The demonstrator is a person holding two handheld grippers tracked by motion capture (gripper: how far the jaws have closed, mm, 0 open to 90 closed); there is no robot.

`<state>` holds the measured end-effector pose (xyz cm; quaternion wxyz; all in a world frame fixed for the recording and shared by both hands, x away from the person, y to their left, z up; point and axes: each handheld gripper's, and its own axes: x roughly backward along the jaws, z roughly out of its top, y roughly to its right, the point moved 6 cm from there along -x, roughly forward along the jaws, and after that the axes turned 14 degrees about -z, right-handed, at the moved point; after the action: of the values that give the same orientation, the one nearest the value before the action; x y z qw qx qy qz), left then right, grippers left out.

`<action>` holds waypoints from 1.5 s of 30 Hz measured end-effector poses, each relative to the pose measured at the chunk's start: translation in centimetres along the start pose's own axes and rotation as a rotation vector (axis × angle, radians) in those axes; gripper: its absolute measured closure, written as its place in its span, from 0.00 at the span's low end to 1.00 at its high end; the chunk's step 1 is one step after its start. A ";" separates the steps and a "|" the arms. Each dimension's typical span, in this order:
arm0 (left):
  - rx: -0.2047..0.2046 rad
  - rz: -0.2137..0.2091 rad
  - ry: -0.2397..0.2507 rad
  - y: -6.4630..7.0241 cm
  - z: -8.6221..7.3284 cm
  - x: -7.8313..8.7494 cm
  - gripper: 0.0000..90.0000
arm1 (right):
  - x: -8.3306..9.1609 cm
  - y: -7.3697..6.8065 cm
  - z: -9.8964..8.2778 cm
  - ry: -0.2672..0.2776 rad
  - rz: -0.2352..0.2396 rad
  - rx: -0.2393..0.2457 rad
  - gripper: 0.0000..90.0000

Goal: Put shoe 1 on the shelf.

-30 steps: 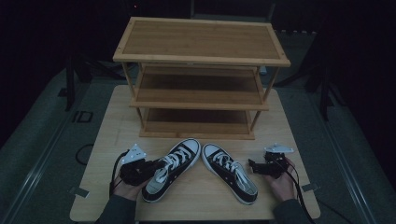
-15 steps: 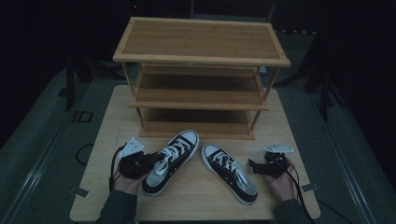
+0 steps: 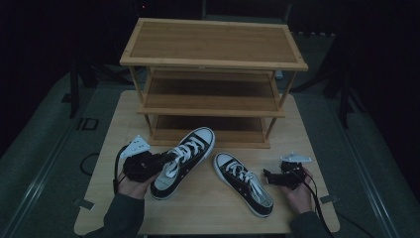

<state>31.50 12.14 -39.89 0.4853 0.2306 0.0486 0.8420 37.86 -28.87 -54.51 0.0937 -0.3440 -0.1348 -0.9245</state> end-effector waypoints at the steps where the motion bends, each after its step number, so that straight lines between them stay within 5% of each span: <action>1: -0.002 -0.004 0.002 0.1 0.3 0.1 0.99 | 0.0 0.0 0.0 0.000 0.000 0.000 0.12; 24: -0.006 -0.057 0.088 1.9 6.3 1.0 0.99 | 0.0 0.0 0.0 0.001 -0.001 -0.001 0.12; 31: -0.006 -0.031 0.127 1.5 8.6 0.8 0.98 | 0.0 0.0 0.0 0.000 0.000 -0.001 0.12; 45: 0.003 0.088 0.175 -0.1 11.4 -1.1 0.98 | 0.0 0.0 0.0 0.000 0.000 -0.001 0.12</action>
<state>36.97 9.62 -30.14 0.4414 0.1589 0.0819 0.8793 37.87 -28.86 -54.50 0.0935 -0.3441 -0.1344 -0.9245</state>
